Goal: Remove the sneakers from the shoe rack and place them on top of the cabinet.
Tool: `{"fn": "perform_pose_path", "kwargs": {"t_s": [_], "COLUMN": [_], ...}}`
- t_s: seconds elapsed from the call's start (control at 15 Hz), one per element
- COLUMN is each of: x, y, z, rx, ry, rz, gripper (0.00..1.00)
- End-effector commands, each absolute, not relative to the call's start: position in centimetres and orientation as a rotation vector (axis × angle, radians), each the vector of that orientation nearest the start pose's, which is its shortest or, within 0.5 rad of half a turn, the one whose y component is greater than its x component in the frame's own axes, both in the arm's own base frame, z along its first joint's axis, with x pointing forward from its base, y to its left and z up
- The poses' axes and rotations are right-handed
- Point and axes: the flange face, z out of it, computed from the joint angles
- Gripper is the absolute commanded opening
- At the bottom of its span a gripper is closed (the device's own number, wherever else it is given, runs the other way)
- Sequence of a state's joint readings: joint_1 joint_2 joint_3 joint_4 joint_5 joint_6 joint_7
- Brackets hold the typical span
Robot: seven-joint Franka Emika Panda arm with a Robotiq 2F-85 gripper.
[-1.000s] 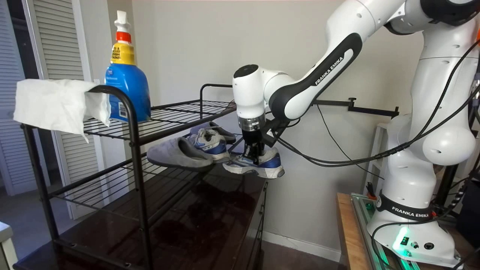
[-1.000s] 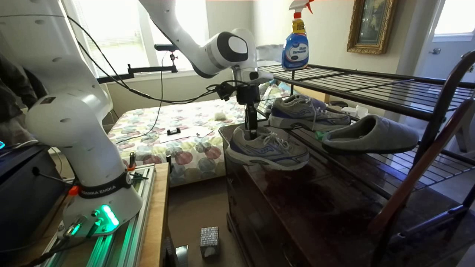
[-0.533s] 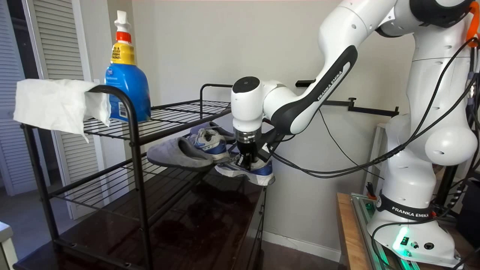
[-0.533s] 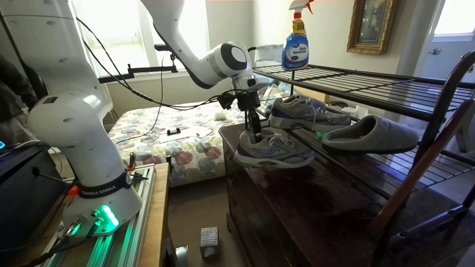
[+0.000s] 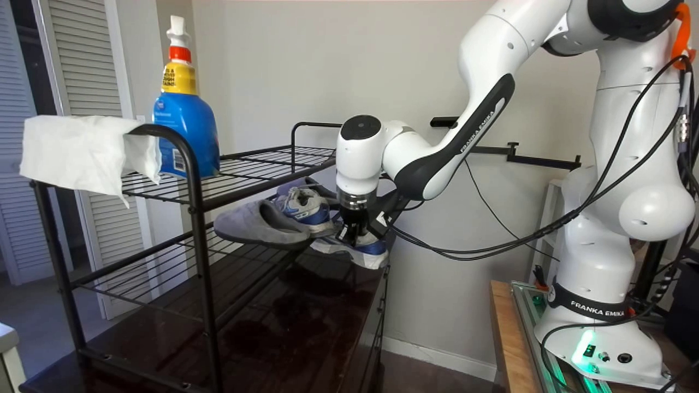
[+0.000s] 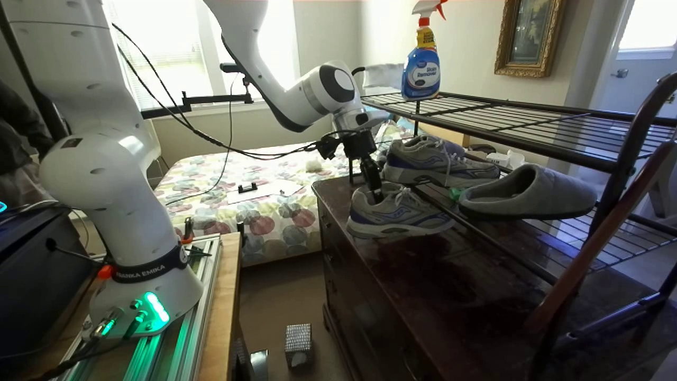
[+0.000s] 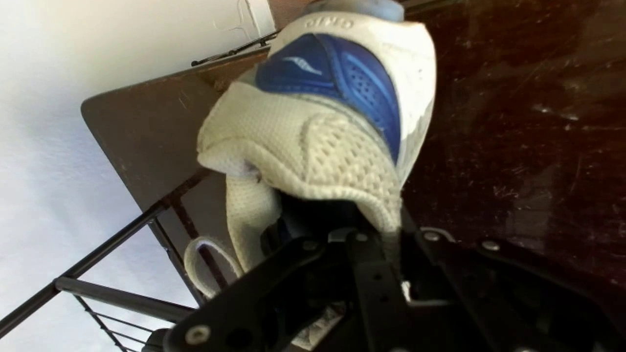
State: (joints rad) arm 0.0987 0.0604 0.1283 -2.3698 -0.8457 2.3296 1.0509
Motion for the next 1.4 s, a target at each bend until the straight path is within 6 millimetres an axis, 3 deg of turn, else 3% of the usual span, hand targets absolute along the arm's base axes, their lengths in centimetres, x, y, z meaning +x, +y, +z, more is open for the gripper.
{"fn": "perform_pose_path", "kwargs": {"t_s": [0.0,0.4,0.47,0.53,0.73,1.13,1.33], "x": [50.4,52.1,52.2,52.3,51.8,49.6,48.1], "y": [10.7,12.0,12.1,12.1,11.4,9.7,9.2], "z": [29.5,28.7,28.5,28.5,28.7,31.2,32.4], "rx": [2.589,2.643,2.648,2.648,2.672,2.724,2.768], "ry": [-0.162,-0.027,-0.015,-0.006,0.004,0.041,0.221], "rz": [0.388,0.359,0.349,0.341,0.253,0.182,0.121], "gripper": [0.03,0.03,0.37,0.38,0.57,0.98,1.00]}}
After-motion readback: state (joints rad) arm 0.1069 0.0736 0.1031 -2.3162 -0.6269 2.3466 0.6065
